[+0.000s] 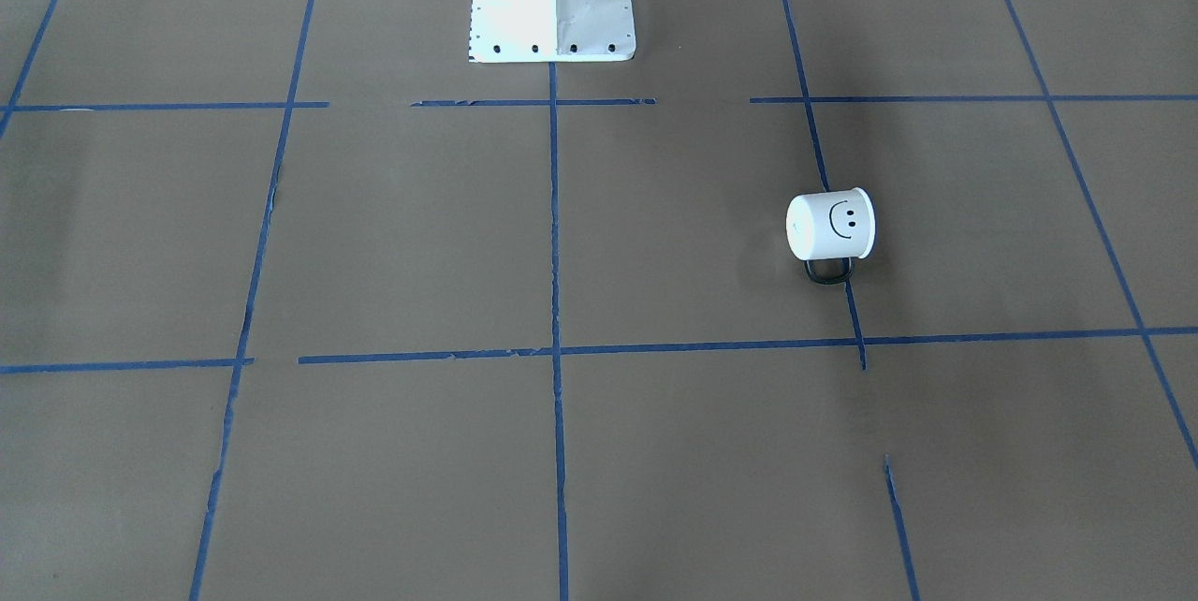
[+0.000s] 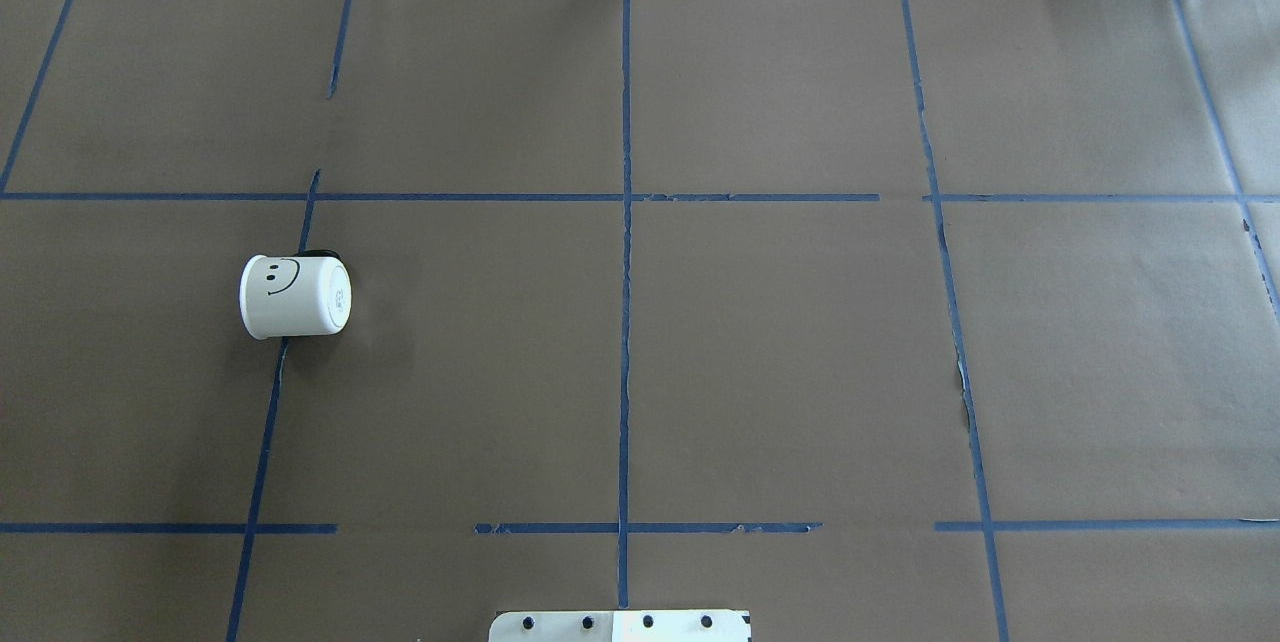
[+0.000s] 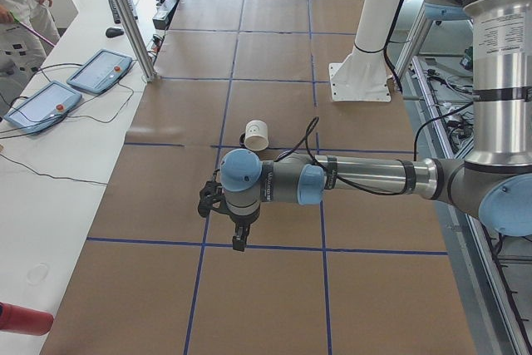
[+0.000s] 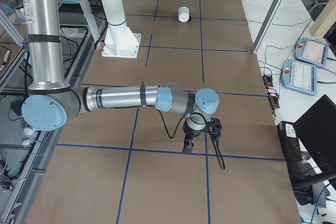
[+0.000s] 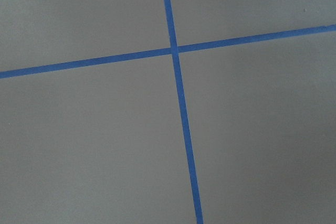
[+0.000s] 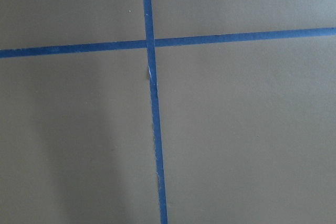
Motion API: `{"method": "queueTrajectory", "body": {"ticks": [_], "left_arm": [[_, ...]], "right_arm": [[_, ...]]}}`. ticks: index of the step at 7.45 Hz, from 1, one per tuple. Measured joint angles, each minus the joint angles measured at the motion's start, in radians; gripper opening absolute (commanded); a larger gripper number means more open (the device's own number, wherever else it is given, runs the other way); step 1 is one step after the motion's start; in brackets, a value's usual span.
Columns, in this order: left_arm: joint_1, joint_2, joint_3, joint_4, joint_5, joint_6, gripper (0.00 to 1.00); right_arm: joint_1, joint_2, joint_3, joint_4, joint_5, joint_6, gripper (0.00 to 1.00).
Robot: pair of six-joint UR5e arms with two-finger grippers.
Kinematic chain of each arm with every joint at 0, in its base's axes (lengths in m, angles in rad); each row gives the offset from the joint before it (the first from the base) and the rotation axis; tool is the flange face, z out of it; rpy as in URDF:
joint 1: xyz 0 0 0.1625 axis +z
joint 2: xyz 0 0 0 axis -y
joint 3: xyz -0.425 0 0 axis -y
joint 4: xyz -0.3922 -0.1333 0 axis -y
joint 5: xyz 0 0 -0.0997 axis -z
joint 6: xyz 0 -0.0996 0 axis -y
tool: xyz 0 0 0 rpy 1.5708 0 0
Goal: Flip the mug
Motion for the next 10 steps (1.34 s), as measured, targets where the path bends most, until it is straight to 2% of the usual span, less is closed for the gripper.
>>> {"method": "queueTrajectory", "body": {"ticks": [2, 4, 5, 6, 8, 10], "left_arm": [[0.0, -0.023, -0.001, 0.002, 0.055, -0.005, 1.0], [0.001, -0.068, -0.001, 0.004, 0.188, -0.009, 1.0], [0.003, -0.083, -0.006, -0.001, 0.219, -0.008, 1.0], [0.014, -0.094, -0.009, -0.033, 0.211, -0.005, 1.0], [0.098, -0.096, -0.009, -0.127, 0.079, -0.102, 1.0], [0.251, -0.096, -0.016, -0.249, 0.013, -0.444, 1.0]], "right_arm": [[0.0, -0.001, 0.0, 0.0, 0.0, 0.0, 1.0], [0.0, 0.0, 0.0, 0.0, 0.0, 0.0, 1.0], [0.0, 0.0, 0.0, 0.0, 0.0, 0.0, 1.0], [0.0, 0.0, 0.0, 0.0, 0.0, 0.0, 1.0], [0.0, 0.0, 0.0, 0.0, 0.0, 0.0, 1.0], [0.0, 0.0, 0.0, 0.0, 0.0, 0.0, 1.0]]}}
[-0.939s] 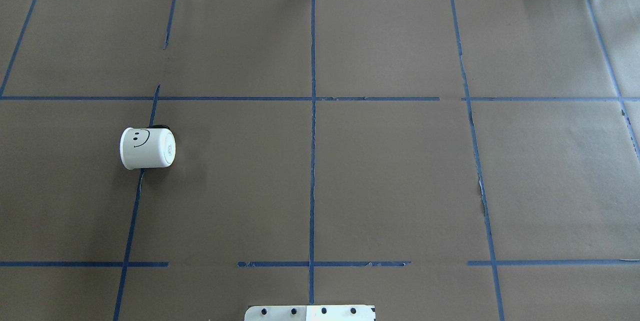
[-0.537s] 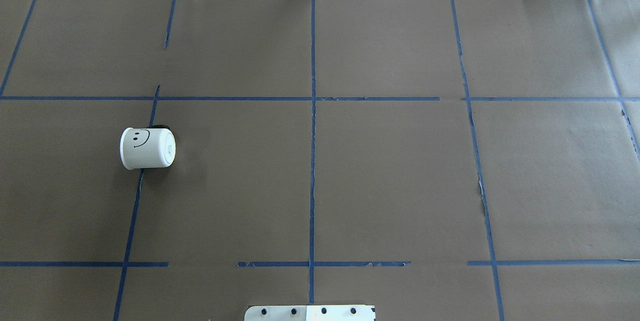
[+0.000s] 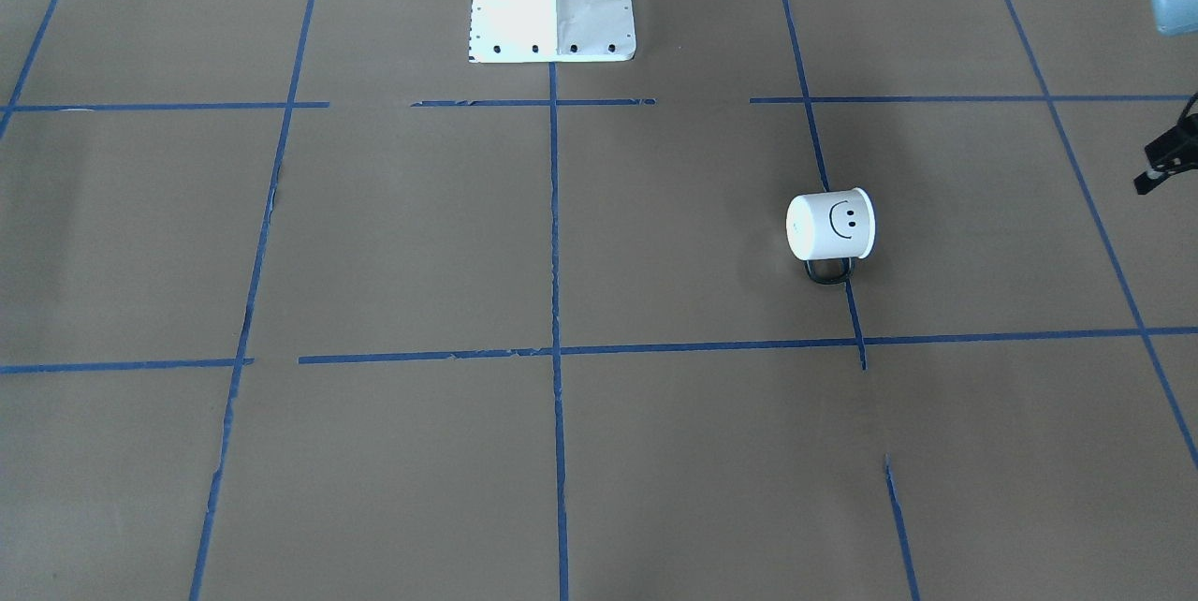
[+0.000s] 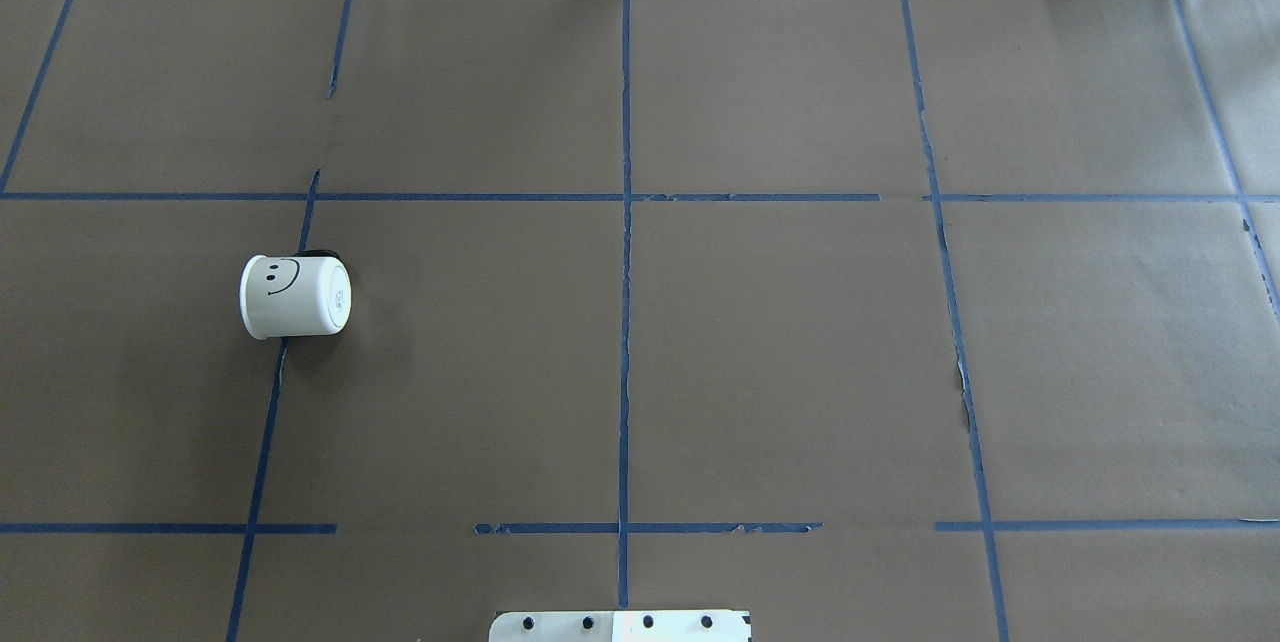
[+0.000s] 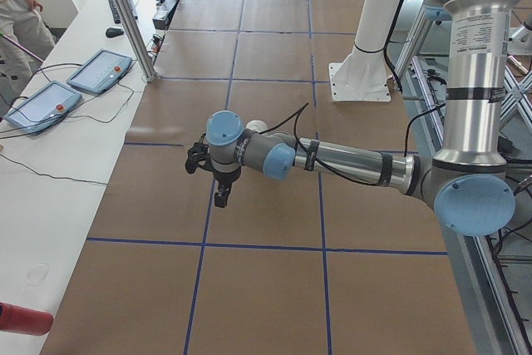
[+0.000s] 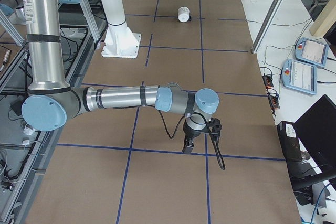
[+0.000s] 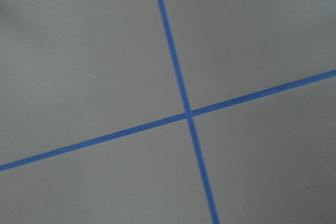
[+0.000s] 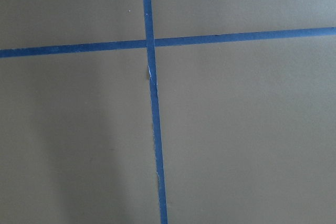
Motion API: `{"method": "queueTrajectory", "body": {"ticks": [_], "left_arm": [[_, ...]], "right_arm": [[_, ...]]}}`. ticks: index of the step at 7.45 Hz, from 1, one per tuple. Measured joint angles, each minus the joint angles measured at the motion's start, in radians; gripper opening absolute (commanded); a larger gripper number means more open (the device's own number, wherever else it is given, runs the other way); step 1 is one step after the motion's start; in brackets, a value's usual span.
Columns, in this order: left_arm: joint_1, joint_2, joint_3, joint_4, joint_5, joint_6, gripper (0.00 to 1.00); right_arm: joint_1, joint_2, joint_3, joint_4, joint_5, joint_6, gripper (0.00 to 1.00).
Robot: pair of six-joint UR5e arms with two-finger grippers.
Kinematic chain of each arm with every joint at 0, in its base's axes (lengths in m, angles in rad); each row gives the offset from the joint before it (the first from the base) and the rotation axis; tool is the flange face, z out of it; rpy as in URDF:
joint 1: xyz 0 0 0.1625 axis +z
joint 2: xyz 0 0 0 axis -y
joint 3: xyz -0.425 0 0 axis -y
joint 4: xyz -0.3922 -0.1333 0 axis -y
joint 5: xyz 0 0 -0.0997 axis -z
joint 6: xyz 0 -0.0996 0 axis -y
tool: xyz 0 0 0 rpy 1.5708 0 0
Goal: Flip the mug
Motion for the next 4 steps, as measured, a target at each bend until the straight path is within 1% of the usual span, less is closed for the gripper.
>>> {"method": "queueTrajectory", "body": {"ticks": [1, 2, 3, 4], "left_arm": [[0.076, 0.009, -0.001, -0.147, -0.004, -0.22, 1.0], [0.163, 0.029, -0.001, -0.355, 0.018, -0.473, 1.0], [0.254, 0.051, 0.0, -0.563, 0.068, -0.697, 1.0], [0.33, 0.068, 0.002, -0.739, 0.117, -0.868, 1.0]], "right_arm": [[0.0, 0.0, 0.0, 0.0, 0.0, 0.0, 1.0], [0.0, 0.0, 0.0, 0.0, 0.0, 0.0, 1.0], [0.0, 0.0, 0.0, 0.0, 0.0, 0.0, 1.0], [0.0, 0.0, 0.0, 0.0, 0.0, 0.0, 1.0]]}}
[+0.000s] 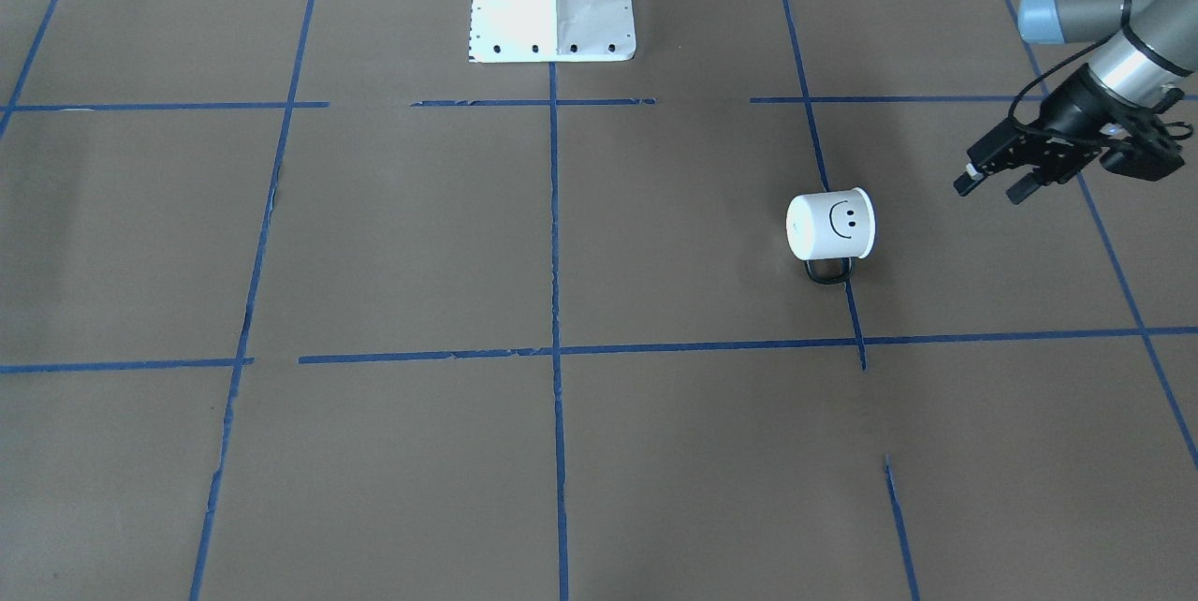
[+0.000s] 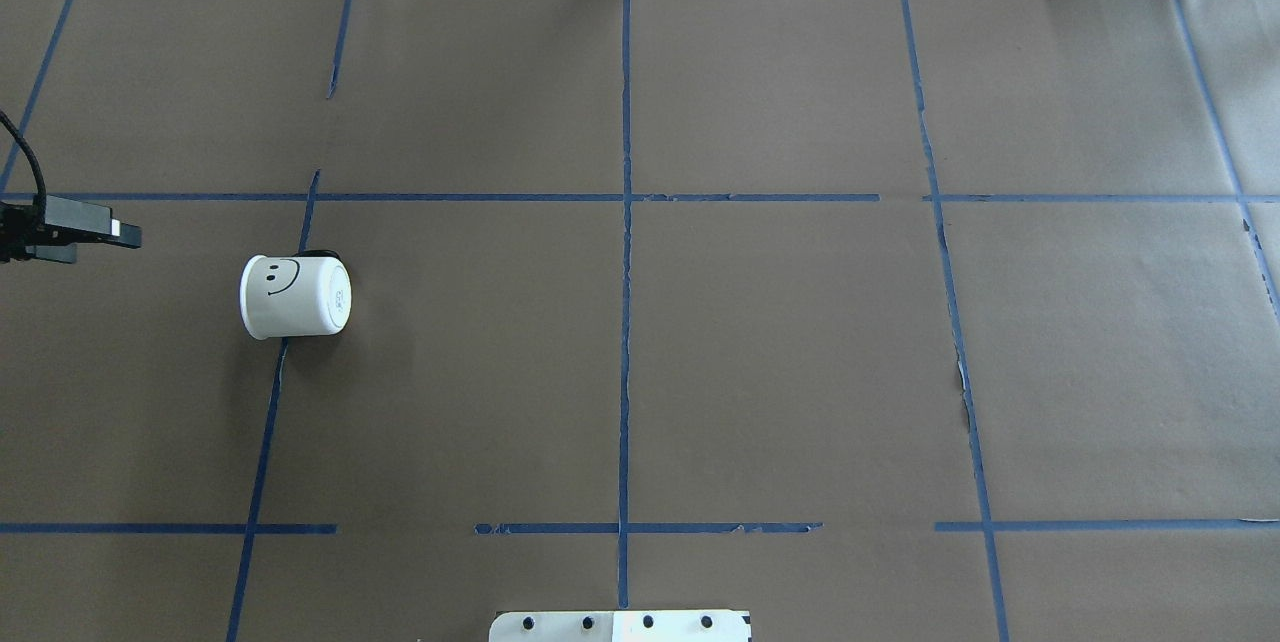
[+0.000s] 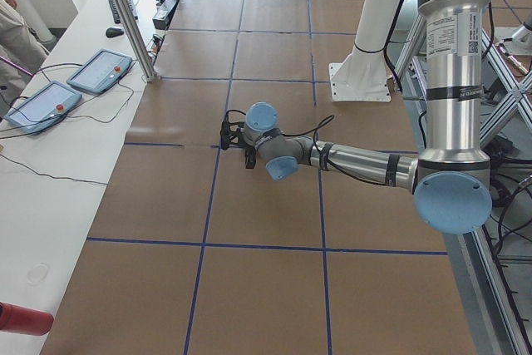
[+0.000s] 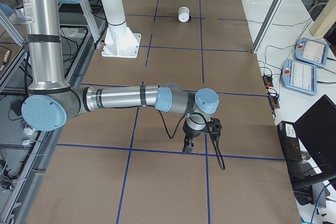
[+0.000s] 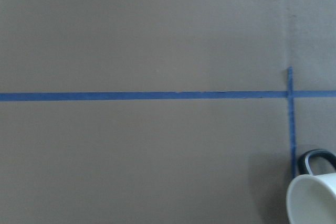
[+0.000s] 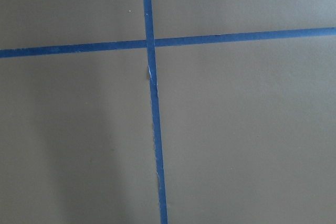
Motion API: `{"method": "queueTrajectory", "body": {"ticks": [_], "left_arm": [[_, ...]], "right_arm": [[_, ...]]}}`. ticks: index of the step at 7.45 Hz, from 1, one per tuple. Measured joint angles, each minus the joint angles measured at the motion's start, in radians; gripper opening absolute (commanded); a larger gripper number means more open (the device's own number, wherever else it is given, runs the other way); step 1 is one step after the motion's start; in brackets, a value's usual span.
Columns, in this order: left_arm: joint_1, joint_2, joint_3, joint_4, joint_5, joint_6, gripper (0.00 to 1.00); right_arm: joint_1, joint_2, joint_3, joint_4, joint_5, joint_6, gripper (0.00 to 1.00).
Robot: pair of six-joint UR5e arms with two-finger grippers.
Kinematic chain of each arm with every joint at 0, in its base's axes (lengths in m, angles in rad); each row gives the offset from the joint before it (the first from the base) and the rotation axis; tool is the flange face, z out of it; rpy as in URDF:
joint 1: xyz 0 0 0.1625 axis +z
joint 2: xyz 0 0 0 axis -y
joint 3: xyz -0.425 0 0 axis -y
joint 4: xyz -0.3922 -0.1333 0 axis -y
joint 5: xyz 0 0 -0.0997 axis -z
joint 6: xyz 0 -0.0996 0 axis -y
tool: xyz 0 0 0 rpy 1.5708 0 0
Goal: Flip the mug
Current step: 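Move the left gripper toward the open end of the white mug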
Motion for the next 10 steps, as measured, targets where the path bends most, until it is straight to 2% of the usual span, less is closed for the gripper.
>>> {"method": "queueTrajectory", "body": {"ticks": [2, 4, 6, 8, 10], "left_arm": [[0.078, 0.013, 0.03, -0.311, 0.069, -0.241, 1.0], [0.162, 0.013, 0.095, -0.536, 0.241, -0.376, 1.0], [0.221, -0.018, 0.227, -0.756, 0.39, -0.437, 1.0], [0.28, -0.089, 0.35, -0.872, 0.508, -0.46, 1.0], [0.336, -0.125, 0.411, -0.924, 0.547, -0.464, 1.0]], "right_arm": [[0.0, 0.0, 0.0, 0.0, 0.0, 0.0, 1.0], [0.0, 0.0, 0.0, 0.0, 0.0, 0.0, 1.0], [0.0, 0.0, 0.0, 0.0, 0.0, 0.0, 1.0], [0.0, 0.0, 0.0, 0.0, 0.0, 0.0, 1.0], [0.0, 0.0, 0.0, 0.0, 0.0, 0.0, 1.0]]}}
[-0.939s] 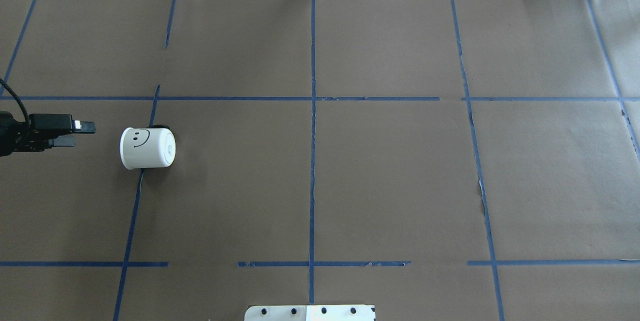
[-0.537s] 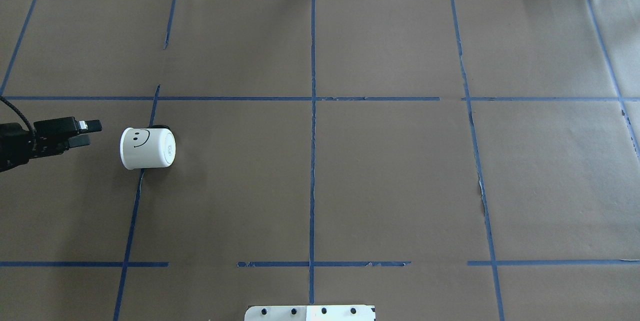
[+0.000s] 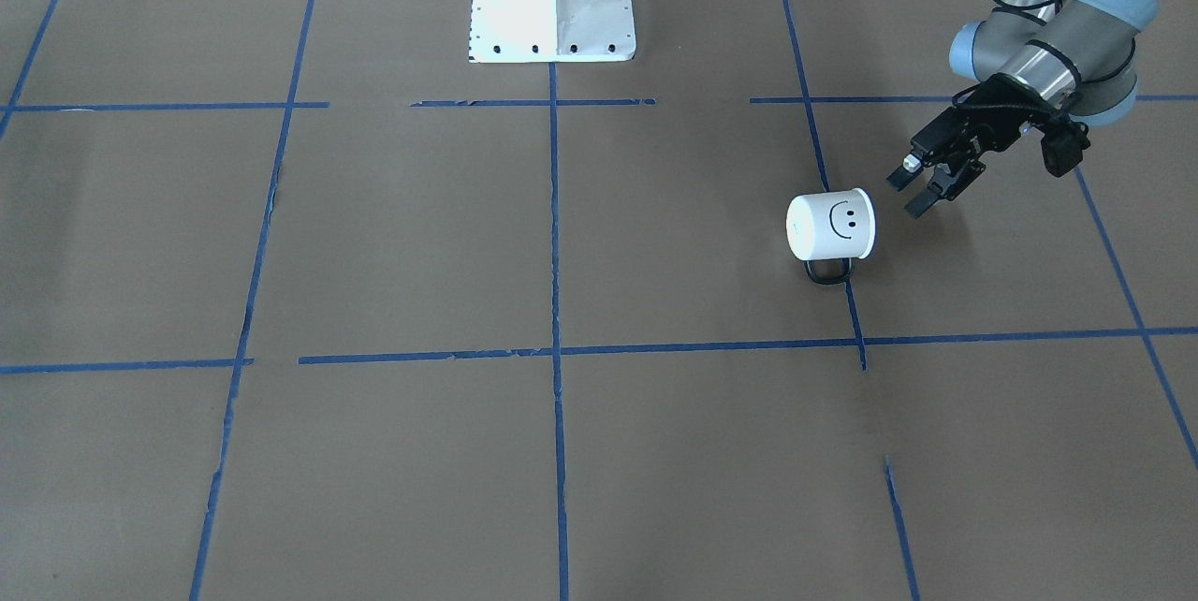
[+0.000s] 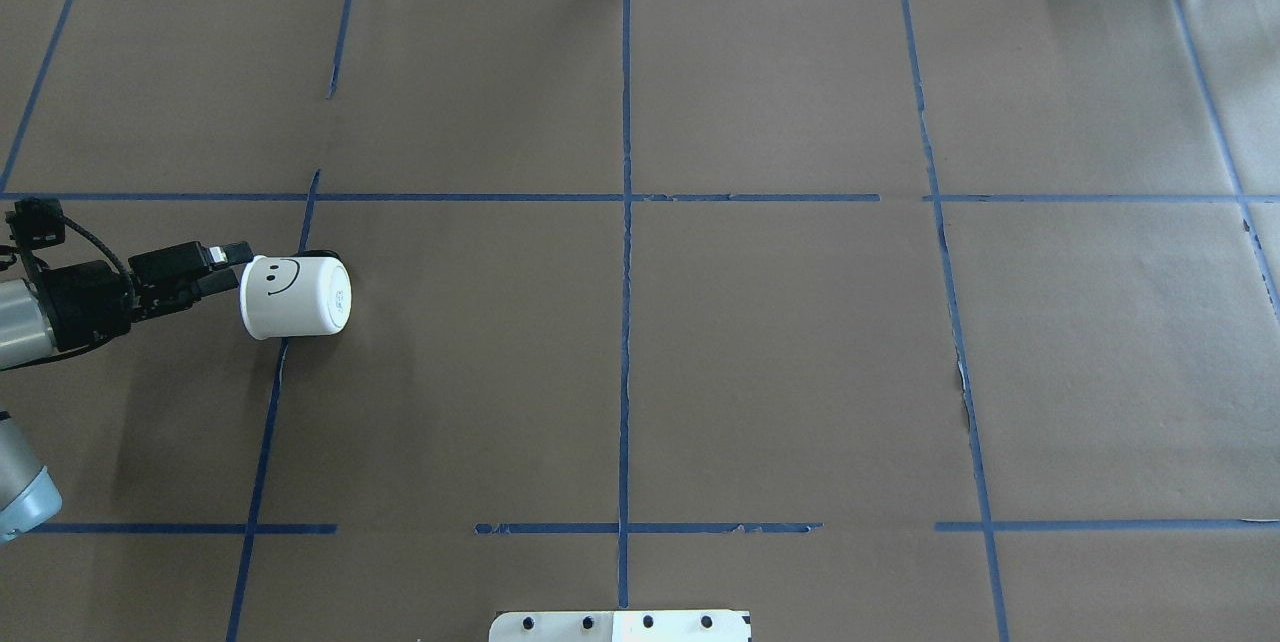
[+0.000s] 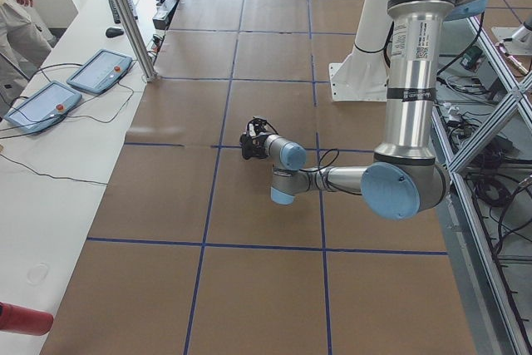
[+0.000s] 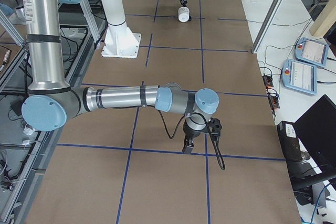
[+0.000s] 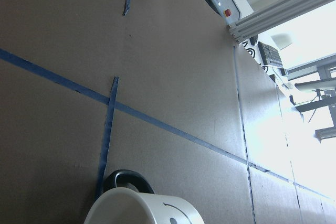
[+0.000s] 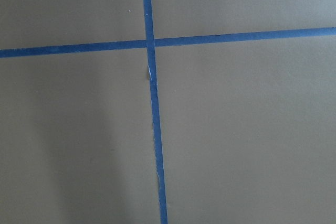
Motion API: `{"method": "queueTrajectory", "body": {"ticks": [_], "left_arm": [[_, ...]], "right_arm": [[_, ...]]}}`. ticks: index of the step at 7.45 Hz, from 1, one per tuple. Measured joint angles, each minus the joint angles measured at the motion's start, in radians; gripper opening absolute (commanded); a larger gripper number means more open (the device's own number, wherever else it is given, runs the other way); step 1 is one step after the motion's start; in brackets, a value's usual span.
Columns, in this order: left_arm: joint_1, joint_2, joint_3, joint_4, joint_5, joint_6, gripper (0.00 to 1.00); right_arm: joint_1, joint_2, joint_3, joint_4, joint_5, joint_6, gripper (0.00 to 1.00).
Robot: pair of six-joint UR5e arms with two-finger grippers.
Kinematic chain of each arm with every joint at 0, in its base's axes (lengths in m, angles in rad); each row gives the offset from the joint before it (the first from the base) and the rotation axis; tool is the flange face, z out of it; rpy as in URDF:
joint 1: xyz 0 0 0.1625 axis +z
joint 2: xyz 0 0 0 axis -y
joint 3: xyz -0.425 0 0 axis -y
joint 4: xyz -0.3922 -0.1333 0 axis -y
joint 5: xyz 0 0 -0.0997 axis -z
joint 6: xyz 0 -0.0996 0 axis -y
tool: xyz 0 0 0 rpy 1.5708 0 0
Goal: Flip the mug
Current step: 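Move the left gripper toward the open end of the white mug, then close the left gripper on the white mug's rim, then lift the mug with the left gripper and rotate it upright, moving farther out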
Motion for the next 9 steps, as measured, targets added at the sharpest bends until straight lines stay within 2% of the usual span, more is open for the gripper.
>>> {"method": "queueTrajectory", "body": {"ticks": [1, 2, 3, 4, 6, 9], "left_arm": [[0.024, -0.009, 0.014, -0.02, 0.004, -0.001, 0.87], [0.039, -0.02, 0.026, -0.039, 0.005, -0.002, 0.61], [0.047, -0.031, 0.034, -0.053, 0.004, -0.004, 0.15], [0.051, -0.042, 0.038, -0.058, -0.006, -0.011, 0.0], [0.052, -0.058, 0.039, -0.063, -0.081, -0.051, 0.0], [0.021, -0.137, 0.031, -0.066, -0.12, -0.17, 0.0]], "right_arm": [[0.0, 0.0, 0.0, 0.0, 0.0, 0.0, 1.0], [0.0, 0.0, 0.0, 0.0, 0.0, 0.0, 1.0], [0.0, 0.0, 0.0, 0.0, 0.0, 0.0, 1.0], [0.0, 0.0, 0.0, 0.0, 0.0, 0.0, 1.0], [0.0, 0.0, 0.0, 0.0, 0.0, 0.0, 1.0], [0.0, 0.0, 0.0, 0.0, 0.0, 0.0, 1.0]]}}
